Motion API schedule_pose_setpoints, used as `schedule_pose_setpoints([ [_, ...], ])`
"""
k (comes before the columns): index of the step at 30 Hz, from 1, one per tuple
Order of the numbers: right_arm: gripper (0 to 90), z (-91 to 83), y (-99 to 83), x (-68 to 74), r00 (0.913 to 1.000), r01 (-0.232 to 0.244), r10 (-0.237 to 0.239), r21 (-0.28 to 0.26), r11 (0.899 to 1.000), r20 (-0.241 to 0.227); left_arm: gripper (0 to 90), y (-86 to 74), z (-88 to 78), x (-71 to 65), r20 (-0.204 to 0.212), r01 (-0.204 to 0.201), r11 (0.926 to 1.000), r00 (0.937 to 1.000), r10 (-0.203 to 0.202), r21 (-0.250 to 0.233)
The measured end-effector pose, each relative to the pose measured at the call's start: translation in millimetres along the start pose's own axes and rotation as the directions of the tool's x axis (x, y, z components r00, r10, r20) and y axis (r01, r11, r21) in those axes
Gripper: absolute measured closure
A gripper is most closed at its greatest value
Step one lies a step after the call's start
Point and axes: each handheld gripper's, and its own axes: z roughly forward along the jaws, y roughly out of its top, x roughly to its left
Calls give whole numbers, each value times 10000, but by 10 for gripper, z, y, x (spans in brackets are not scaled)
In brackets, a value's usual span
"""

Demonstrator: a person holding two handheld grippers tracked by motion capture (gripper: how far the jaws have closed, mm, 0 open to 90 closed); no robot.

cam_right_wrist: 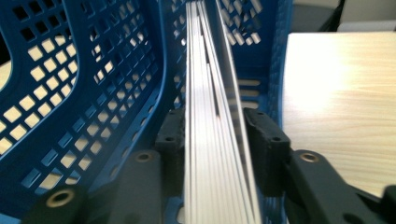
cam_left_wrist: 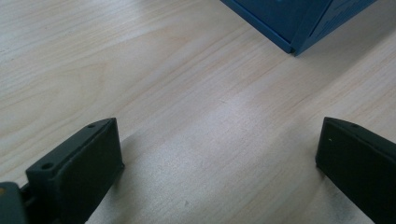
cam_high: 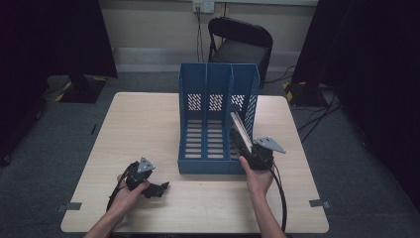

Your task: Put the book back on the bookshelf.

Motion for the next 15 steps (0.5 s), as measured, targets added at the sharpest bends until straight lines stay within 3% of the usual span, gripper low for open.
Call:
schedule_pose_setpoints([
  [7,634,-26,-47,24,9973,728,-728,-233,9971,46,0,0,2,-10,30,-27,10000,10000,27,-14],
  [13,682,37,-67,-9,9984,551,-553,-174,9983,-146,0,15,16,-22,115,-88,10000,9999,88,6],
  [15,687,56,-61,-9,9985,540,-541,-132,9985,-18,0,21,20,-26,102,-132,9999,9999,132,5],
])
